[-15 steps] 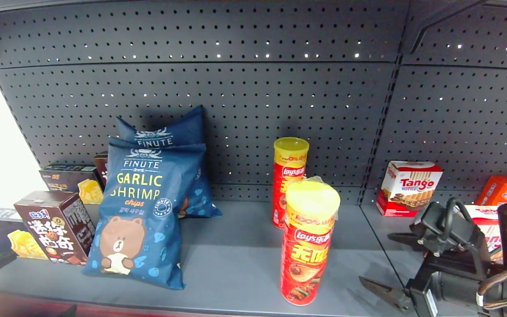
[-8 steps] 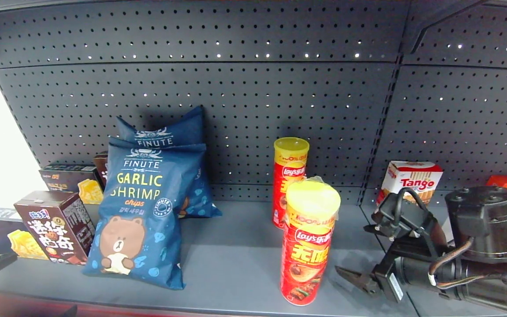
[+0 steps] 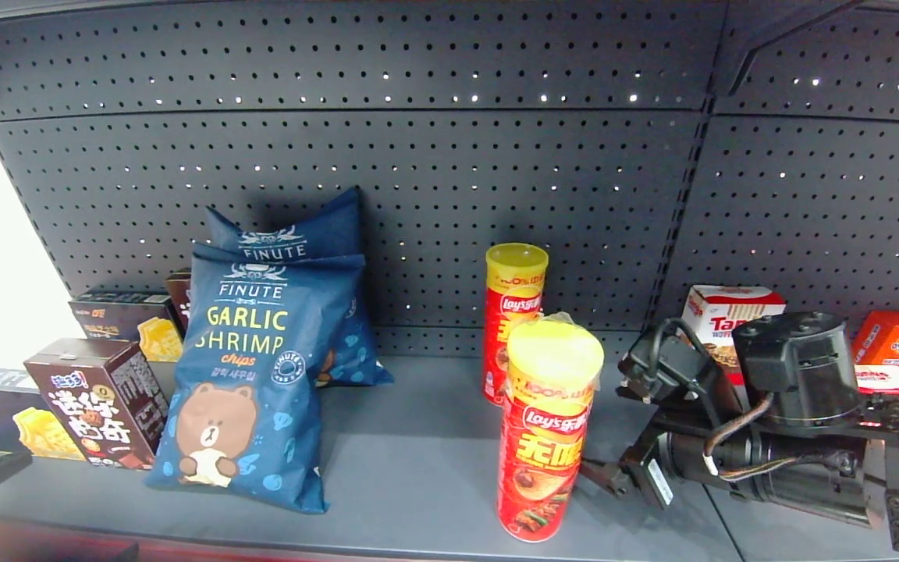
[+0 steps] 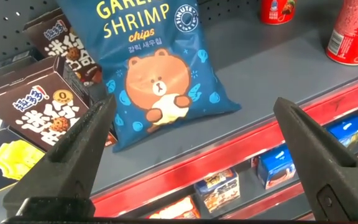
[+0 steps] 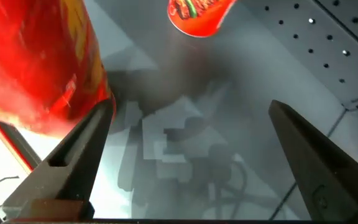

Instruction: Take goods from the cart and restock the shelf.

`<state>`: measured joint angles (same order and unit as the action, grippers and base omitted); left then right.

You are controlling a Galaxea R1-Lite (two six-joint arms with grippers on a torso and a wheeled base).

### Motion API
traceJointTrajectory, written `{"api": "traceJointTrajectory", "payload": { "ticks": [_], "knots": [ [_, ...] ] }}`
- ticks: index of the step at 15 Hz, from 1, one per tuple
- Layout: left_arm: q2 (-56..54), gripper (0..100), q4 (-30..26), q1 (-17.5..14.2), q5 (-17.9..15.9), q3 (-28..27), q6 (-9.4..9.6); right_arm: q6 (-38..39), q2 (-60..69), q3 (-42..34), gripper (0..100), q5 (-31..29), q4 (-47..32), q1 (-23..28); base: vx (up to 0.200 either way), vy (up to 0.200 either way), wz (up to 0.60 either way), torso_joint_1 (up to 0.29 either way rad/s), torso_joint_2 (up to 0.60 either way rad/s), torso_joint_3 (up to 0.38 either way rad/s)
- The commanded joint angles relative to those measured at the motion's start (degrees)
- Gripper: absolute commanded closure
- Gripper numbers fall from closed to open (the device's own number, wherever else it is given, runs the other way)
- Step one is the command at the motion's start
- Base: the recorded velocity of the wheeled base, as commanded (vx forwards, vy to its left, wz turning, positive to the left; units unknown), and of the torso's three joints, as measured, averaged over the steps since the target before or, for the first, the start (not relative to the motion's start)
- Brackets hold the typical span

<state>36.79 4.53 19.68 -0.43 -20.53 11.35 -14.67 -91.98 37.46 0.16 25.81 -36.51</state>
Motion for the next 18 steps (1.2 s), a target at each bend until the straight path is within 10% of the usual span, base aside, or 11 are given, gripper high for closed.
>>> {"api": "traceJointTrajectory", "payload": {
  "ticks": [1,18],
  "knots": [
    [0.1,0,0.0,0.0,0.0,0.2,-0.01,0.0,-1.2,0.7,0,0.0,0.1,-0.4,0.000,0.000,0.00,0.000,0.00,0.000],
    [0.0,0,0.0,0.0,0.0,1.3,-0.01,0.0,3.2,-4.2,0,0.2,1.0,-0.9,0.000,0.000,0.00,0.000,0.00,0.000]
  ]
}}
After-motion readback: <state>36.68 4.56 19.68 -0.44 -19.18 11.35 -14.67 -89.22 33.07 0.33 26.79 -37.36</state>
